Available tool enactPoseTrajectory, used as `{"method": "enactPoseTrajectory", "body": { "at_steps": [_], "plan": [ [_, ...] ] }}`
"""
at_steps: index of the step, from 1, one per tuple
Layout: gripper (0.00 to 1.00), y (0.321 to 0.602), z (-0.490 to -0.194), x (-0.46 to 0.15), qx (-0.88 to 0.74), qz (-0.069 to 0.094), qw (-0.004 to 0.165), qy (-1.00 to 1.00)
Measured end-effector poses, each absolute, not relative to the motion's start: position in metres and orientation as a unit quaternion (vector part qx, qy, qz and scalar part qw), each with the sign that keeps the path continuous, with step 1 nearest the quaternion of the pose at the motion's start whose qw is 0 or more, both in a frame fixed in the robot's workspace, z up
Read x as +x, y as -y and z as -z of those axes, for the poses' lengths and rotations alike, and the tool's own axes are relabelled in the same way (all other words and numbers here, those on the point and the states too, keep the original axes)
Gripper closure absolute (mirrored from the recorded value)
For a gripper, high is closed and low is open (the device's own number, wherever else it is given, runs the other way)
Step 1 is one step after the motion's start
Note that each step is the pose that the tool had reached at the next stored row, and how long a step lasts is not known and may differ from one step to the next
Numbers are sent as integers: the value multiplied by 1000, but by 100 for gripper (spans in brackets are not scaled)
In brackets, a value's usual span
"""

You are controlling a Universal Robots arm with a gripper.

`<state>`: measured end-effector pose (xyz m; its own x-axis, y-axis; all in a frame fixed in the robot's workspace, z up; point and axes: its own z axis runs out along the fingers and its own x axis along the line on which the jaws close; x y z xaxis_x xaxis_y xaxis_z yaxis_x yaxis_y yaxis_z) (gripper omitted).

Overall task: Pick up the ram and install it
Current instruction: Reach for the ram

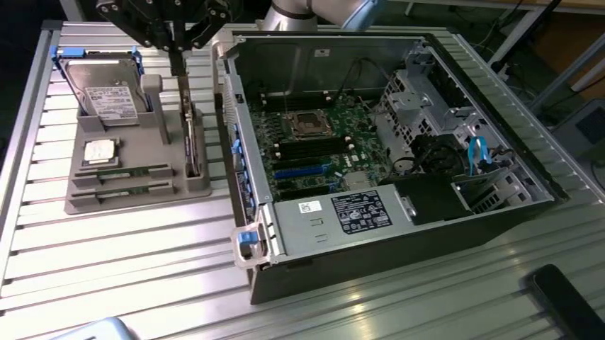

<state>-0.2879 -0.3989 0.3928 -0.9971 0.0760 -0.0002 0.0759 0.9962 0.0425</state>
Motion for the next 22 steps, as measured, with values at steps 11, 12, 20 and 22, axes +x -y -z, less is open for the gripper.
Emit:
{"method": "enactPoseTrajectory", "body": {
  "at_steps": [11,12,20,22],
  "plan": [
    [90,399,-392,-383,38,-21,1,-999],
    [90,399,-392,-383,38,-21,1,-999],
    [90,399,-386,-384,38,-21,1,-999],
    [90,399,-383,-384,38,-21,1,-999]
  ]
}}
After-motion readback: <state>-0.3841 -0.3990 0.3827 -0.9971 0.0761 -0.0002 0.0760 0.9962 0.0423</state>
